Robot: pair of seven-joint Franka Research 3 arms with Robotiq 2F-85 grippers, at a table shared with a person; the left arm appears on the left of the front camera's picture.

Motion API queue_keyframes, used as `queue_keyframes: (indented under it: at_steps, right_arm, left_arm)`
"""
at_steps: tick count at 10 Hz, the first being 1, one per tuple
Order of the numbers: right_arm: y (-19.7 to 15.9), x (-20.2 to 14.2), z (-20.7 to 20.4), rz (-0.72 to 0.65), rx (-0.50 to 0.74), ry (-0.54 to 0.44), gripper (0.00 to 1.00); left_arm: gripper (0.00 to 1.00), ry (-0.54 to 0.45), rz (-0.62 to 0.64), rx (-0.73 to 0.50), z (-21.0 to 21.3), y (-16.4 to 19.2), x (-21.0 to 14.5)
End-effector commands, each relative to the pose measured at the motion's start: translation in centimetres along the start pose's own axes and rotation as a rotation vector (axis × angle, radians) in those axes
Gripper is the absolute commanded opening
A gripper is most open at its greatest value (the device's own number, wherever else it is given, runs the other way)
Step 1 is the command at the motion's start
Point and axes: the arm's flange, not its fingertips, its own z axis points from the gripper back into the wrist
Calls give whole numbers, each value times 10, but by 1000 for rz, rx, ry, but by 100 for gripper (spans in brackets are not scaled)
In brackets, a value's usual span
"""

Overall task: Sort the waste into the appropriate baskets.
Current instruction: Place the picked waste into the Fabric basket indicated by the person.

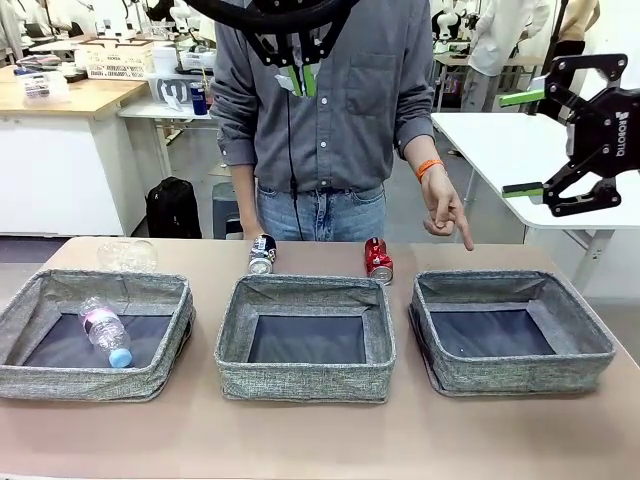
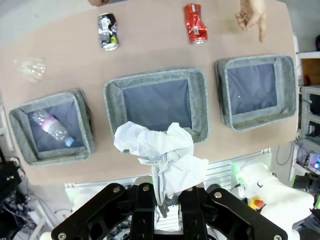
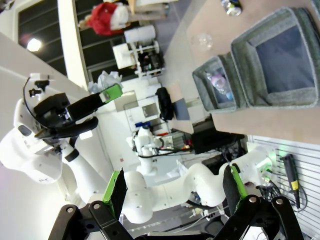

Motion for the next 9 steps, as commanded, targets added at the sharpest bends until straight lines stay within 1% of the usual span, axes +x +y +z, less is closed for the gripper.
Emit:
queue_keyframes:
  at_steps: [1,4,5,6,7,8,9]
  right_arm:
    - [2,-1,-2,1,22,4,100]
    - [2,-1,-2,1,22,4,100]
    - [0,0,0,0,0,0,100]
    - [-10,5,25,6,-19,43,100]
    - [-23,15,63,-47,-28,-8,100]
    - [-36,16,120,-70,-48,-51,100]
    - [-48,9,171,-87,-79,-93,100]
  left_arm:
    - [9,-5,13,9,2,1,0]
    - [9,-5,13,9,2,1,0]
    - [9,0,0,0,0,0,0]
    - [9,-54,20,11,-18,-16,-7]
    - [9,-100,21,-12,-41,-32,-20]
    - [9,-118,5,-104,-71,-42,-36]
    - [9,-114,-6,-235,-98,-52,-48]
